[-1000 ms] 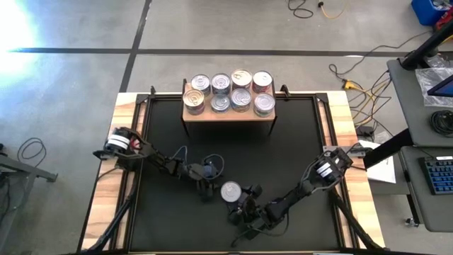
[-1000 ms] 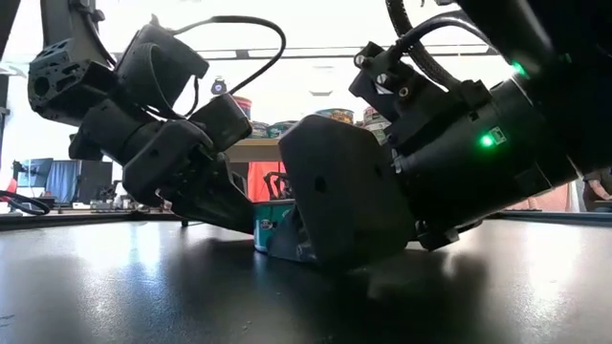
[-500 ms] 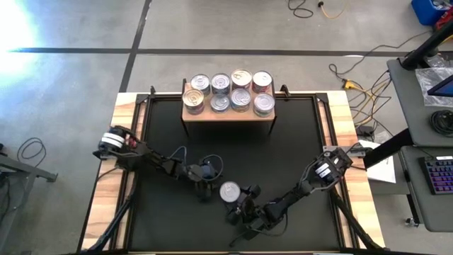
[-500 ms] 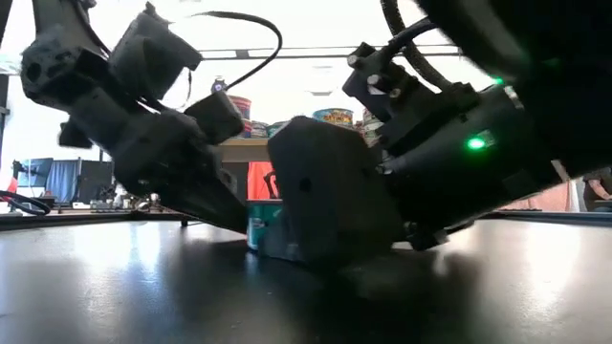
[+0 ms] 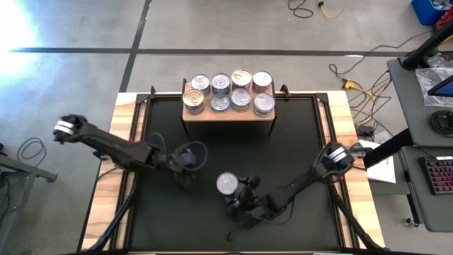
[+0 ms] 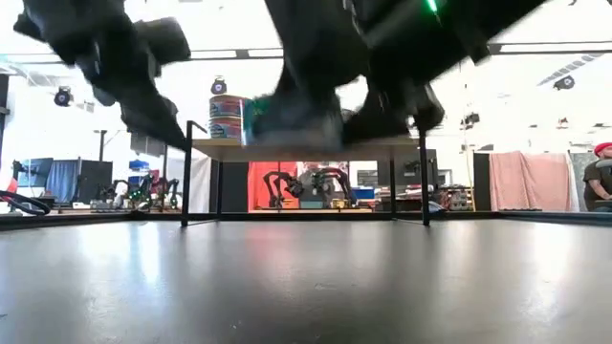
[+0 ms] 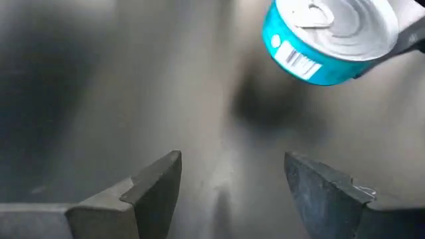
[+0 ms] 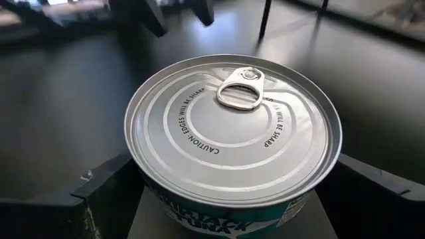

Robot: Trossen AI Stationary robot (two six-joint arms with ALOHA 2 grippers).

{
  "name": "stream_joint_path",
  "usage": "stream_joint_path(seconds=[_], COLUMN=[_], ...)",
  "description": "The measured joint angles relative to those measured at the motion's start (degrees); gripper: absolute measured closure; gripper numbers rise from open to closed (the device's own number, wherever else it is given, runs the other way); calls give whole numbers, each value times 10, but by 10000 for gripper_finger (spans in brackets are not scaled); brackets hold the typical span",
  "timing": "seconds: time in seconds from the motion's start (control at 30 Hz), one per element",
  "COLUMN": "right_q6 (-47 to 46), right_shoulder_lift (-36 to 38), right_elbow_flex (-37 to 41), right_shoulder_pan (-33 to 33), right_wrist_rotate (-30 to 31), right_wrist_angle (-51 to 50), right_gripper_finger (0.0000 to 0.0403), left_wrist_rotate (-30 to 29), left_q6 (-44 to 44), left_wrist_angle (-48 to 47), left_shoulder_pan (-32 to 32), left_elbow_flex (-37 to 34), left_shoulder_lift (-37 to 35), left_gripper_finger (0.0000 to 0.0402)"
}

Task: Stack canned seafood by type on shelf
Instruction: Stack the green-blue tuna can on top of the other green-blue tuna can on the shelf

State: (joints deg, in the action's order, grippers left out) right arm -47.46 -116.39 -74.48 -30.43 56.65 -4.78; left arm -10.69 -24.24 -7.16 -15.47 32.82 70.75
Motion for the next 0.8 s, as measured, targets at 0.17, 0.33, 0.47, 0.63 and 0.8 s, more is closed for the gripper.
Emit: stream_joint_path(seconds=[0.17, 0.33, 0.47, 0.63, 0.8], right_q6=[101, 147, 224, 301, 306], right_shoulder_lift=[88, 164, 185, 164, 139], right_elbow_flex=[-1, -2, -16, -85, -133], right_shoulder_pan=[27, 89, 146, 217, 288], right_wrist_rotate=[-2, 0, 1, -32, -32], right_wrist_angle=[-2, -4, -3, -2, -11], right_gripper_finger=[32, 32, 32, 32, 32], left_wrist_rotate=[-22, -65, -58, 87, 207], left_q6=[-16, 33, 102, 185, 285], left_wrist_angle=[-121, -147, -166, -192, -207], left_shoulder_pan=[11, 44, 105, 250, 396], left_elbow_flex=[63, 122, 176, 238, 300], left_shoulder_lift=[-117, -190, -212, -196, -145], left_gripper_finger=[151, 166, 181, 189, 189])
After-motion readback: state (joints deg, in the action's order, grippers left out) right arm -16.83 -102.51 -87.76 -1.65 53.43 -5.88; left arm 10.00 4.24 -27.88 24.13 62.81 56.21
